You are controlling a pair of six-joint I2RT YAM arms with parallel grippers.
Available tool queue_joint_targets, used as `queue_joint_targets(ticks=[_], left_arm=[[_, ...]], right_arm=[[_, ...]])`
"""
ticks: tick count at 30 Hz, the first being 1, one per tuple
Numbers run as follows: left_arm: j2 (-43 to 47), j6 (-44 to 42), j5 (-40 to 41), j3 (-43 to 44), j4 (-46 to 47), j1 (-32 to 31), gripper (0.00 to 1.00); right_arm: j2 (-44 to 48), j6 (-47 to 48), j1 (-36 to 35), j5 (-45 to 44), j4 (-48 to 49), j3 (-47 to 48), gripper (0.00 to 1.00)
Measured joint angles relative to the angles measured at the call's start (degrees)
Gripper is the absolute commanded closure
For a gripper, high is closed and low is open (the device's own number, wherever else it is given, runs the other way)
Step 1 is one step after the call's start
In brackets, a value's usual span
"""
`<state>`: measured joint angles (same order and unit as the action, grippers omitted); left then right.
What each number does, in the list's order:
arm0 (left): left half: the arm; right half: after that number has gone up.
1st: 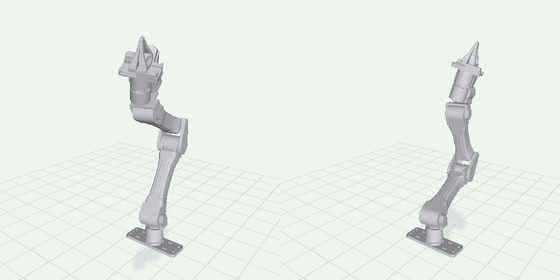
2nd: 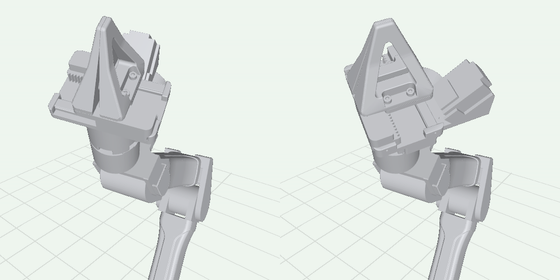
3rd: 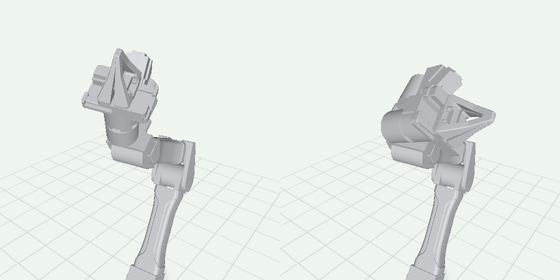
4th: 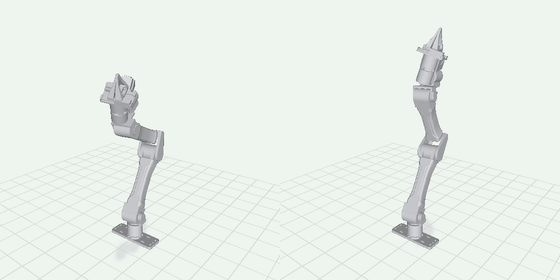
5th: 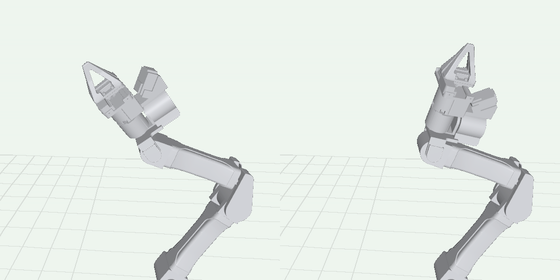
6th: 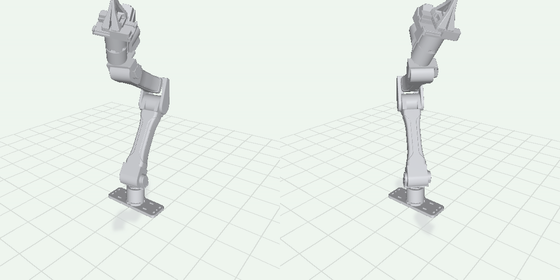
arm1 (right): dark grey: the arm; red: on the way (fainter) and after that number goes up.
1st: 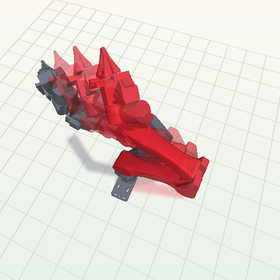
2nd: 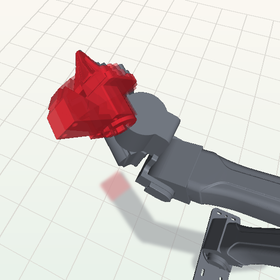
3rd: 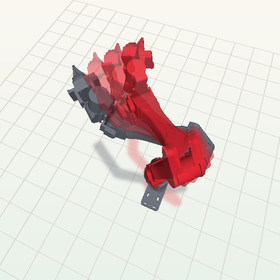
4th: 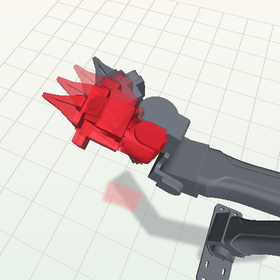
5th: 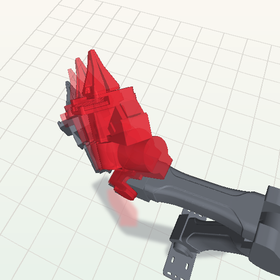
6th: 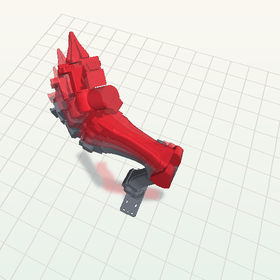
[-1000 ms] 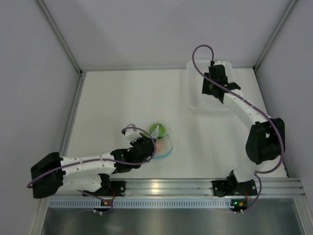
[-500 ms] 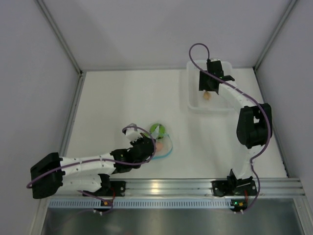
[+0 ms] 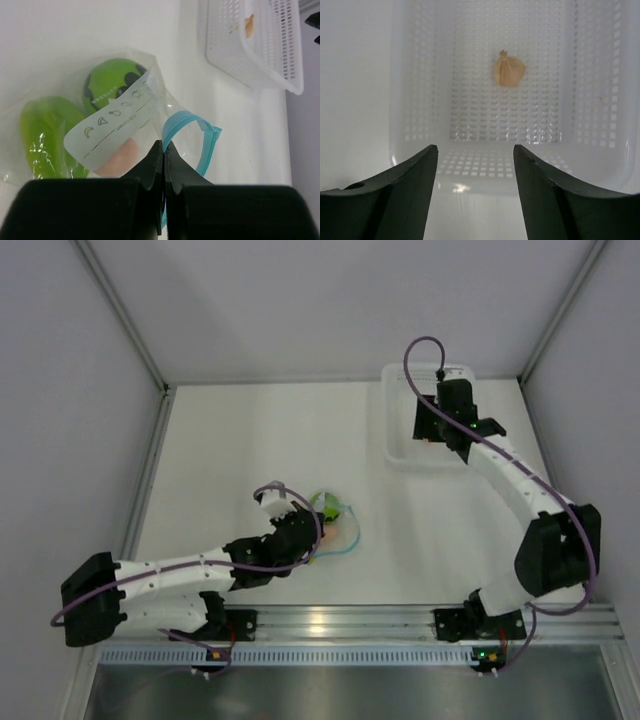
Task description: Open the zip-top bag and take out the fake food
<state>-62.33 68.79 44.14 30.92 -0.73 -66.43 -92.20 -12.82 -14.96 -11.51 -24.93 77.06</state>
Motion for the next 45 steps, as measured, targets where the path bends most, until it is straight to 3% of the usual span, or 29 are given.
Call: queue_joint_targets(ticks=[4,9,16,25,34,40,45], left_arm=[[0.1,-1.6,0.1,2.4,0.0,0.0,1.00],[0.1,-3.4,0.2,5.7,-0.3,0.0,1.00],[-1.2,-4.7,0.0,8.9,0.0,0.0,1.00],[-7.1,-3.5,-0.3,9.2,-0.1,0.0,1.00],[-9.5,-0.2,-0.6,9.3,0.0,0.0,1.00],[-9.4,0.6,-0.5,9.3,0.1,0.0,1.00],[-9.4,1.2,-0.6,9.3,0.1,0.0,1.00]], right_arm=[[13.0,-1.8,-4.8,1.1,0.3,-9.1,0.43],[27.7,-4.3,-15.9,4.3,1.6,-20.7,0.47],[37.7,-8.5,-31.3,7.2,2.1,-29.9,0.57],[38.6,-11.3,-44.3,0.1,2.2,-31.0,0.59],[34.2,-14.9,-45.9,-4.3,6.2,-33.2,0.61],[24.8,-17.8,-46.0,-7.7,11.0,-33.1,0.63],[19.7,-21.3,-46.0,-8.6,14.2,-33.1,0.57]])
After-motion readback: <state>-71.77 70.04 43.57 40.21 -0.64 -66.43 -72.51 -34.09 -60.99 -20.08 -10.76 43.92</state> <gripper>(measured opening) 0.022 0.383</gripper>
